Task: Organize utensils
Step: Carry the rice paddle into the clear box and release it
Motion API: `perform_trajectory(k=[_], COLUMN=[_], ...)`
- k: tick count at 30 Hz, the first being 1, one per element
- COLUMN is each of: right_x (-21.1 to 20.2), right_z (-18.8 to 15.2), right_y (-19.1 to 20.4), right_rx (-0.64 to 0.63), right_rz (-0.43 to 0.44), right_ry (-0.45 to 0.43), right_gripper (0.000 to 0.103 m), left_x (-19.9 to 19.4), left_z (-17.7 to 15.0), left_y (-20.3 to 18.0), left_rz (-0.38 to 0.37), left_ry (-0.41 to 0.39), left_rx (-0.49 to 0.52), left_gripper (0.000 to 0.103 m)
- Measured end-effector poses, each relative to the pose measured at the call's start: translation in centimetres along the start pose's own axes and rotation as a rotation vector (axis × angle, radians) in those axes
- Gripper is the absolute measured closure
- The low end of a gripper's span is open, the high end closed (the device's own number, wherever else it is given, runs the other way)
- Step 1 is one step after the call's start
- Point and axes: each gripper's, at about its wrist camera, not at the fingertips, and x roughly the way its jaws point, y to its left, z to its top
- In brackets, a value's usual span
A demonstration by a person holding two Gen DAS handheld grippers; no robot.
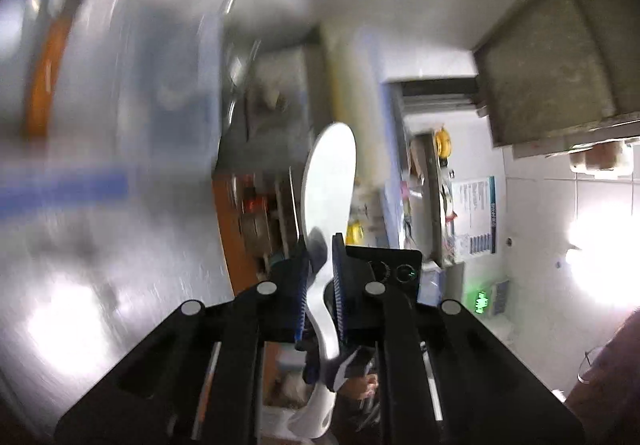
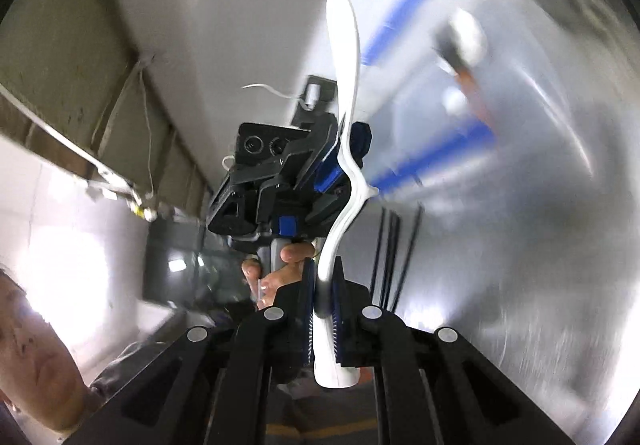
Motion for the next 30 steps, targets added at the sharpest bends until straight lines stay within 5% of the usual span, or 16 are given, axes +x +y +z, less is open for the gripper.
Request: perform_trajectory(k=[5, 12, 19, 24, 27, 30], right_x=[4.6, 11.3, 15.1, 16.4, 16.9, 17.6], right_z=[9.8, 19.2, 21.5, 22.1, 21.8, 21.1], right_y=[1.7, -6.1, -12.5, -13.9, -14.1, -13.2], right_rx=[-0.057, 0.140, 0.248, 0.248, 0.238, 0.191], right_rz=[-0.083, -0.237, -0.430, -0.601, -0.635, -0.740], right_ry=[0.097, 0.212, 0.315, 0.386, 0.416, 0.435], right_gripper=[0.094, 0.092, 0.094, 0.093, 0.093, 0.071], left_x=[-3.8, -3.0, -1.5, -1.2, -1.0, -1.3], left_z=[7.2, 16.2, 16.8, 15.6, 15.8, 15.6], left_y=[-1.4, 5.8, 12.9, 14.3, 14.4, 13.4], left_rz=[0.110, 0.291, 0.431, 0.505, 0.517, 0.580], left_ry=[-0.093, -0.085, -0.009, 0.014, 0.015, 0.007], left_rx=[0.085, -0.087, -0.197, -0.228, -0.227, -0.188], left_gripper=[0.092, 0.092, 0.092, 0.092, 0.092, 0.088])
